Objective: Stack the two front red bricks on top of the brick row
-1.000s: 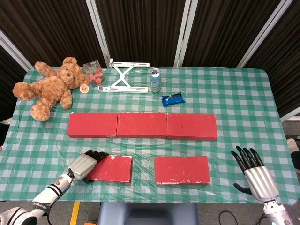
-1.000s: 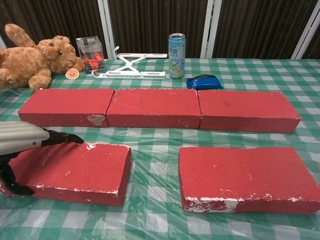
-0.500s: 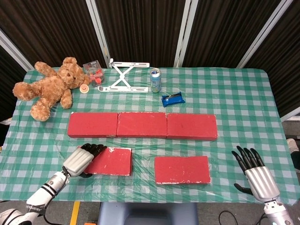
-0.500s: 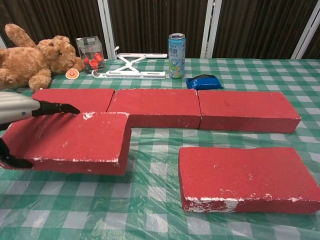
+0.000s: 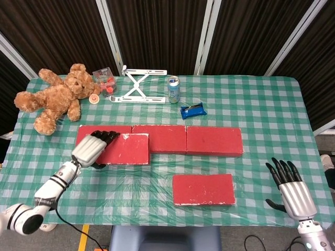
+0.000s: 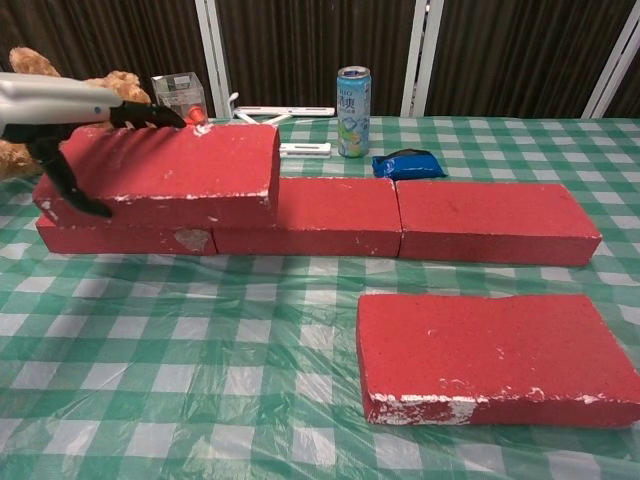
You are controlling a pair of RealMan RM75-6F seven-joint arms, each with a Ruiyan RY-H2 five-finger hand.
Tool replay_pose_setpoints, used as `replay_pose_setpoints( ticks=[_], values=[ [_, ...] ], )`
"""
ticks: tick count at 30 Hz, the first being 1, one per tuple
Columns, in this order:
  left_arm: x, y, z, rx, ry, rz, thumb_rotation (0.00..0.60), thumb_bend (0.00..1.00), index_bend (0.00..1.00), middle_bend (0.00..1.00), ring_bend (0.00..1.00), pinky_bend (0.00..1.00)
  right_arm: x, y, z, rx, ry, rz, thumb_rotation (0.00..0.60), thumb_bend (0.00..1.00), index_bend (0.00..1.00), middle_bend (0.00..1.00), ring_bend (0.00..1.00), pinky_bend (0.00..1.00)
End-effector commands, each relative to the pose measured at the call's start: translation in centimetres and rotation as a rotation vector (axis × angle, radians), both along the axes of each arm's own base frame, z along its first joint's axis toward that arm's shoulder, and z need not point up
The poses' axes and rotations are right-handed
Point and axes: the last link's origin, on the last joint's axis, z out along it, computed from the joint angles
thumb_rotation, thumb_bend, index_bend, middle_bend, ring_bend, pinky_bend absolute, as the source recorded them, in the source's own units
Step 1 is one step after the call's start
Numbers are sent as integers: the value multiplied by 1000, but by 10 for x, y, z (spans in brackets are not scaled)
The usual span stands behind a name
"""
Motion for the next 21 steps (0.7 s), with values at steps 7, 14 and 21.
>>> replay_pose_setpoints(
  ticks=[7,14,21],
  values=[
    [21,68,-22,-43,28,52,600,277,0,750,672,664,-6,-10,-2,-35,32,-45,600,117,0,0,0,0],
    [22,83,-33,-51,25,71,600,277,0,750,673,663,-9,-13,-1,-41,35,-59,600,117,0,0,0,0],
    [25,81,-39,-60,33,71,600,276,0,747,670,644,-10,-15,-1,-30,32,-63,600,116,0,0,0,0]
  ],
)
